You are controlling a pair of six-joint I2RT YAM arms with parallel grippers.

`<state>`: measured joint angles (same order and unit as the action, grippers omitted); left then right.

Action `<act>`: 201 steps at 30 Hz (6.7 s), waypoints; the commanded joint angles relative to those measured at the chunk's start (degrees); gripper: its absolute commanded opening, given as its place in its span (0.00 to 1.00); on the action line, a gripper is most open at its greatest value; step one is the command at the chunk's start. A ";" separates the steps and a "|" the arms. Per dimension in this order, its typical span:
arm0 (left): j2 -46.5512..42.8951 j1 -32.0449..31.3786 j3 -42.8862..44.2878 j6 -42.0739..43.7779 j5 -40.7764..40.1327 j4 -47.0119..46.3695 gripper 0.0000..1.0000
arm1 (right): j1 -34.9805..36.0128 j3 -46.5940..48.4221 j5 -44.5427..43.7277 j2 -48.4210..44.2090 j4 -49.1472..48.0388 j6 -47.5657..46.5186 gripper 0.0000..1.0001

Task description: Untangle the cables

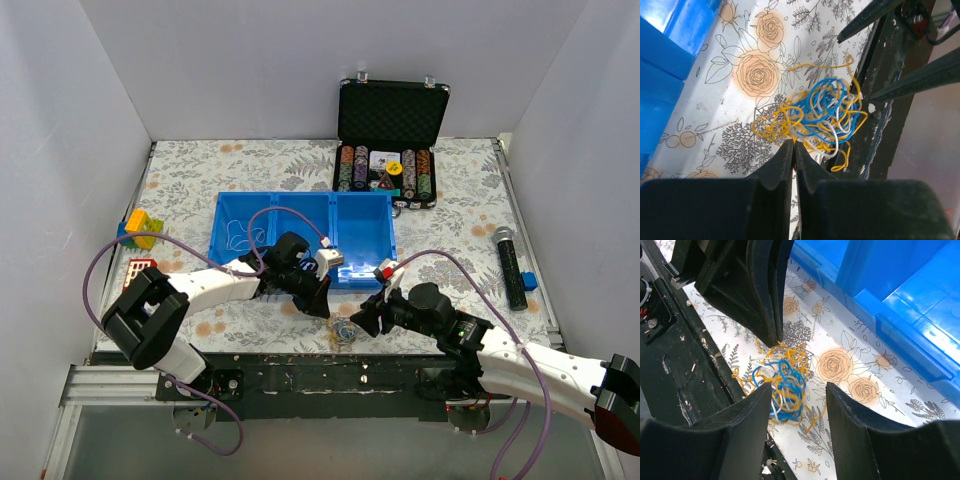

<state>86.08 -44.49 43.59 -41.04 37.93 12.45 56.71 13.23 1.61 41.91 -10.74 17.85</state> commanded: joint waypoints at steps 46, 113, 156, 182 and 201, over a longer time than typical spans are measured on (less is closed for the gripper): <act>-18.93 -2.88 21.62 8.61 0.65 13.39 0.00 | 0.68 10.23 3.67 5.20 -14.22 -6.16 0.70; -19.11 -3.23 54.67 15.37 -8.67 6.62 0.00 | 1.30 15.86 0.65 3.18 -5.51 -7.22 0.75; -11.99 -3.23 80.96 21.25 -18.23 -11.28 0.00 | 1.74 8.83 10.70 32.62 -18.26 -5.10 0.52; -26.23 -3.23 36.84 25.39 -34.42 -22.46 0.00 | 2.71 5.05 7.97 18.83 -13.34 -3.52 0.43; -23.87 7.74 18.97 25.75 -34.07 -28.88 0.00 | 2.71 1.36 3.84 12.14 -11.93 -1.85 0.41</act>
<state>61.41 -40.07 60.62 -12.75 2.20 -13.28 59.18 15.90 7.16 55.83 -22.26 15.14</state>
